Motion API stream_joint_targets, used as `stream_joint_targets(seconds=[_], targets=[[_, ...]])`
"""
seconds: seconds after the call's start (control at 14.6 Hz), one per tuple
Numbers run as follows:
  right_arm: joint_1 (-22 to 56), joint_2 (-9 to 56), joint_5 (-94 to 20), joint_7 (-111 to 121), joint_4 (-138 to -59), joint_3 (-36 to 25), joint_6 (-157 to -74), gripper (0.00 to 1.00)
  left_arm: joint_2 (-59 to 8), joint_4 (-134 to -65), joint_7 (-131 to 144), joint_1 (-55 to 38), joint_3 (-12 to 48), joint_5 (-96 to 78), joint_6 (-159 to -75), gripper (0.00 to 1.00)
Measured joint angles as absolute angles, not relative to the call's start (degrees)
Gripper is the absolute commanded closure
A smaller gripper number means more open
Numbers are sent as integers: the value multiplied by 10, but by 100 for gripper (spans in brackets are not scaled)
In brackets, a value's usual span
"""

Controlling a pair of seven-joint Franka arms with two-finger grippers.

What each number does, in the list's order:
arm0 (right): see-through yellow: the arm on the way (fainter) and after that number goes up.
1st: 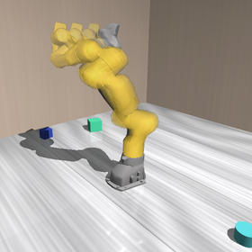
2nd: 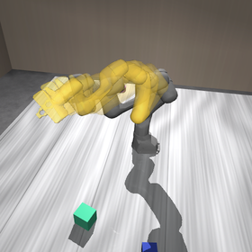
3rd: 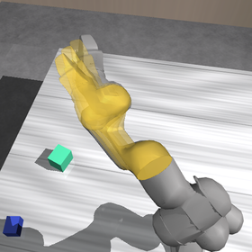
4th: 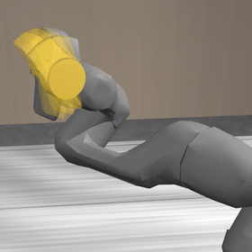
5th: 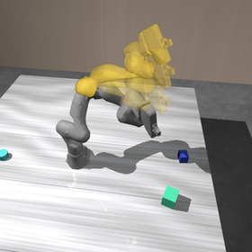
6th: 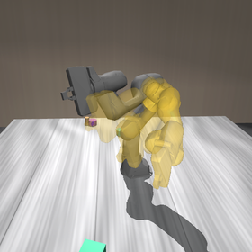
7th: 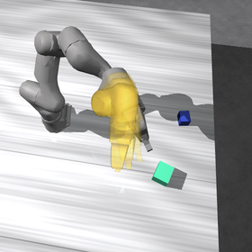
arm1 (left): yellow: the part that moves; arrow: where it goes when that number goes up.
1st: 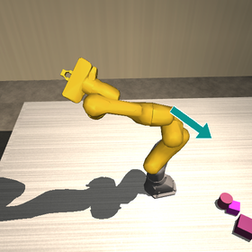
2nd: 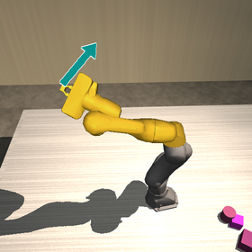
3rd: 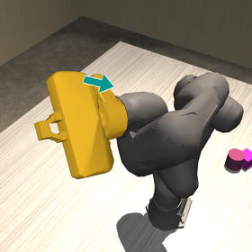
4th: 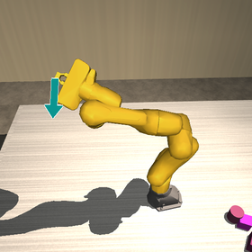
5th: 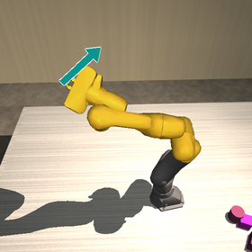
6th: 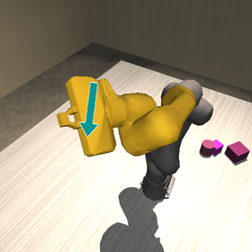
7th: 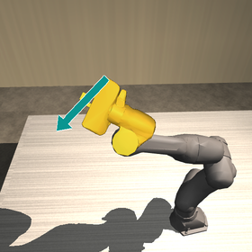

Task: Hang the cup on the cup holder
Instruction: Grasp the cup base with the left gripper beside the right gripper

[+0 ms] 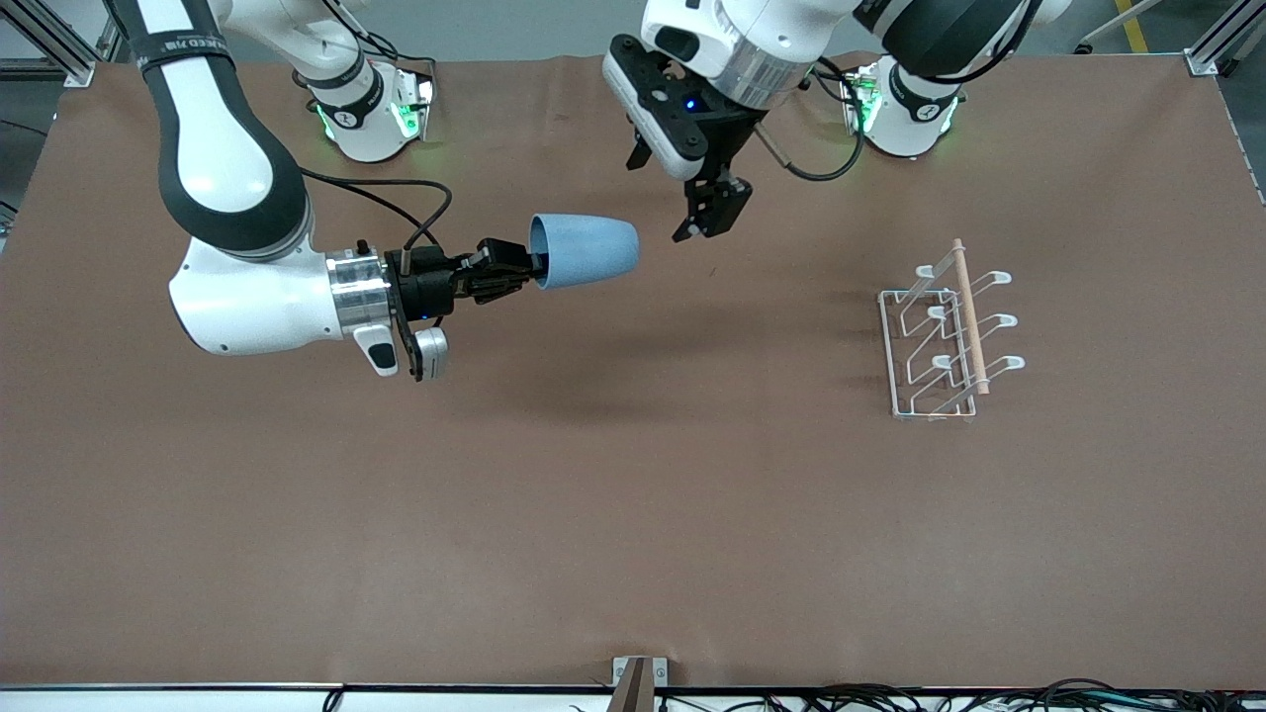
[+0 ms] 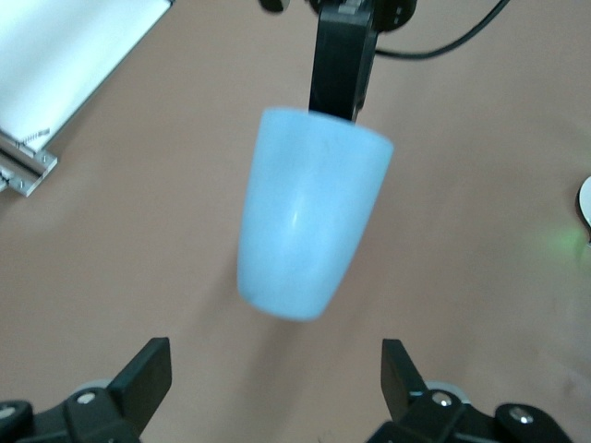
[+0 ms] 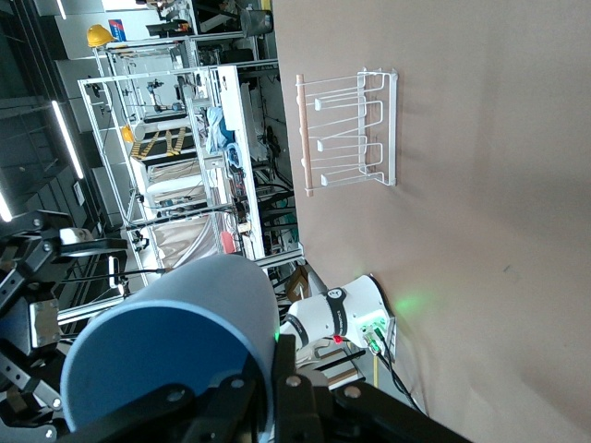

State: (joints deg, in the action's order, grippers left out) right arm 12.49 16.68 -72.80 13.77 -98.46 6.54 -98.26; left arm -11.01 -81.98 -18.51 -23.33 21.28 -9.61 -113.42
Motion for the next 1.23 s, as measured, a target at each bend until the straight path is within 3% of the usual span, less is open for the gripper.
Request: stream_joint_targets(seconds=[1.16,1.23], targets=[[125,170,-728,139,-985,64,-987,96,-198,-811,-226,-261,213,-96,-1229,0],[125,170,-728,139,-985,63,-987,96,-202,-811,-227,-264,213,-94,-1235,3]])
